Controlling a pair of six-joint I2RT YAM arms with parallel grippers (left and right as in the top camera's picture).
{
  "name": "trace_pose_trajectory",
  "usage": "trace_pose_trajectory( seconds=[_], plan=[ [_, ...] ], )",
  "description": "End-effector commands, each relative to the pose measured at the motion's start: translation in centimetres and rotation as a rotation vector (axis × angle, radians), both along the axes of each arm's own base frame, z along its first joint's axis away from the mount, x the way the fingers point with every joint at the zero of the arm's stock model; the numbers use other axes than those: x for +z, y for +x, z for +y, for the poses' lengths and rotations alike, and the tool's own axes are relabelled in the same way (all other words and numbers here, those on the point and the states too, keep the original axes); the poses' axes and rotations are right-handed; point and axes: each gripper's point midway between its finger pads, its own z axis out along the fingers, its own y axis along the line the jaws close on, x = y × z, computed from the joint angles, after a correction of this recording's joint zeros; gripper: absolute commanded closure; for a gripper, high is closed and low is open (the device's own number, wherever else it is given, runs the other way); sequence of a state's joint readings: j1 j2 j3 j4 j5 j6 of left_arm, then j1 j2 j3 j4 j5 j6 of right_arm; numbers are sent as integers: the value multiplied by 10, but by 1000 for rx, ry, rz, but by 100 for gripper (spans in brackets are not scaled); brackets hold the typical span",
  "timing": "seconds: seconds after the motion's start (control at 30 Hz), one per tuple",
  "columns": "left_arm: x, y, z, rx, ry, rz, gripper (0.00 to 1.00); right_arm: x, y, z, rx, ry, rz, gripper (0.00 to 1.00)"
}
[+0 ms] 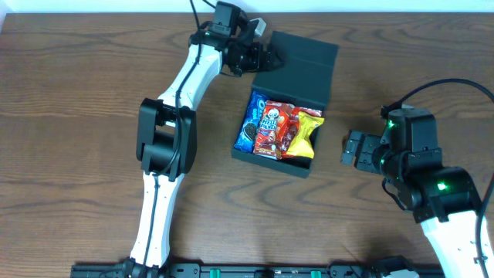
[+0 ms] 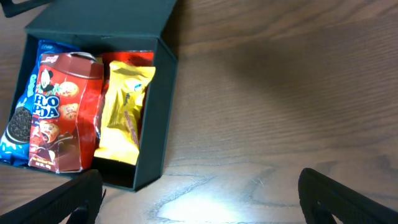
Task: Pack container
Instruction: 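Push the black lid forward with the left gripper to tilt it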
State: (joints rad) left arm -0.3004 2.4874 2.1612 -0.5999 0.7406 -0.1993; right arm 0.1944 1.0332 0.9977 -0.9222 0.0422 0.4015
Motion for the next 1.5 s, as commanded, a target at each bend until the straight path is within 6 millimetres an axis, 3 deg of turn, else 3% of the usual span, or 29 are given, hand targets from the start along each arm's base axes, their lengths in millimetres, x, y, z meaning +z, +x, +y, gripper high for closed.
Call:
trace_pose_trajectory(
  seconds=[0.0, 0.3, 0.67, 0.87, 1.13, 1.47],
  plan=[
    [3, 2, -2, 7, -9, 4, 5, 6, 3, 1, -4, -5, -18, 1],
    [-5, 7, 7, 90, 40, 37, 5, 6, 2, 1, -3, -5, -16, 1],
    [-4, 6, 2, 78, 11, 47, 5, 6, 2, 0, -4, -6, -16, 1],
    [-21, 1, -3, 75, -12, 108, 5, 6, 2, 0, -4, -6, -16, 1],
    [-29, -8, -33, -12, -128, 127, 5, 6, 2, 0, -4, -6, -15, 1],
    [-8, -11, -60, -111, -241, 57, 5, 6, 3, -2, -12, -19, -18, 1]
  ],
)
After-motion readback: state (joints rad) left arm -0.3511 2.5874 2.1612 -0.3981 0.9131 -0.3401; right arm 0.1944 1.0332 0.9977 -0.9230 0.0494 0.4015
